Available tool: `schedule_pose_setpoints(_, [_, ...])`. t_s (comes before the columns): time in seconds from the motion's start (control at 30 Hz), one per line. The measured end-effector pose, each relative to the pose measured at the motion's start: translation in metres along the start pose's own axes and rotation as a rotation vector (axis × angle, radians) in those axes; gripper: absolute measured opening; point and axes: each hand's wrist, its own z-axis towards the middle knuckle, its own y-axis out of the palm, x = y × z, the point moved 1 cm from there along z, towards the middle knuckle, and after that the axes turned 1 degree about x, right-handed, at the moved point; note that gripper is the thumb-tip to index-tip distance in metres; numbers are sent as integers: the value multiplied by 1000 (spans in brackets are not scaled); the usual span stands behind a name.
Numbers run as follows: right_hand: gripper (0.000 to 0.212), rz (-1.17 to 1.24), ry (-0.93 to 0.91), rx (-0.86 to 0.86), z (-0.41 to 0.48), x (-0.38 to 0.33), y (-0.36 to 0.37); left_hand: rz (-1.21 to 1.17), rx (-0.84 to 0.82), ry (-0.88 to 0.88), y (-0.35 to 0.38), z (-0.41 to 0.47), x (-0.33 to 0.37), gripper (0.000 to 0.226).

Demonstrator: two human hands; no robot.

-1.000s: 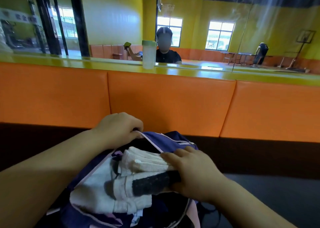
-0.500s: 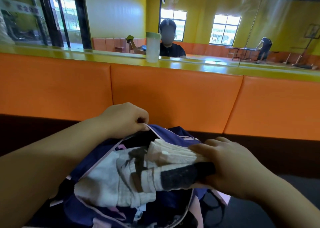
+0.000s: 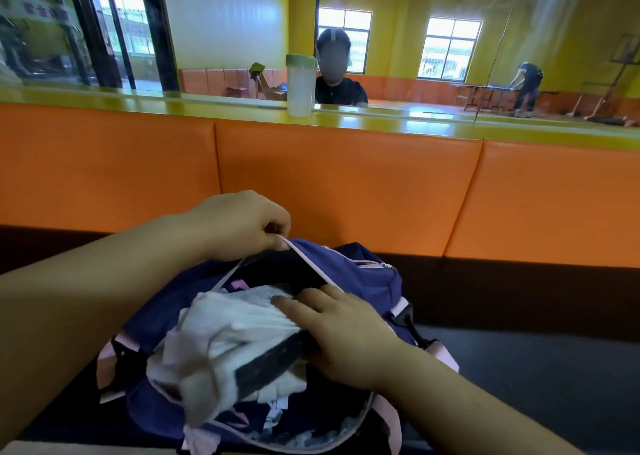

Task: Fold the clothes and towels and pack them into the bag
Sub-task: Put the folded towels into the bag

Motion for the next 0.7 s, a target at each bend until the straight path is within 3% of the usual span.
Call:
schedule_pose_setpoints(0.13, [68, -58, 264, -120, -10, 23, 6, -19, 55, -17, -4, -9, -7, 9])
schedule_pose_setpoints(0.3, [71, -262, 259, -48, -24, 24, 3, -12, 84, 15, 4, -13, -5, 10])
schedule_pose_setpoints(0.37, [58, -337, 272, 30, -24, 19, 9, -10, 122, 18, 9, -13, -2, 11])
schedule_pose_setpoints(0.43, [38, -330, 231, 161, -25, 14, 11, -16, 149, 20, 14, -14, 1, 12])
schedule_pose_setpoints(0.57, [36, -360, 43, 384, -39, 3, 14, -55, 189, 29, 25, -19, 2, 14])
schedule_pose_setpoints(0.63, [24, -312, -44, 390, -47, -2, 15, -58, 220, 25, 29, -21, 3, 14])
schedule_pose_setpoints(0.7, [21, -202, -47, 289, -47, -4, 20, -60, 248, 17, 31, -23, 4, 14])
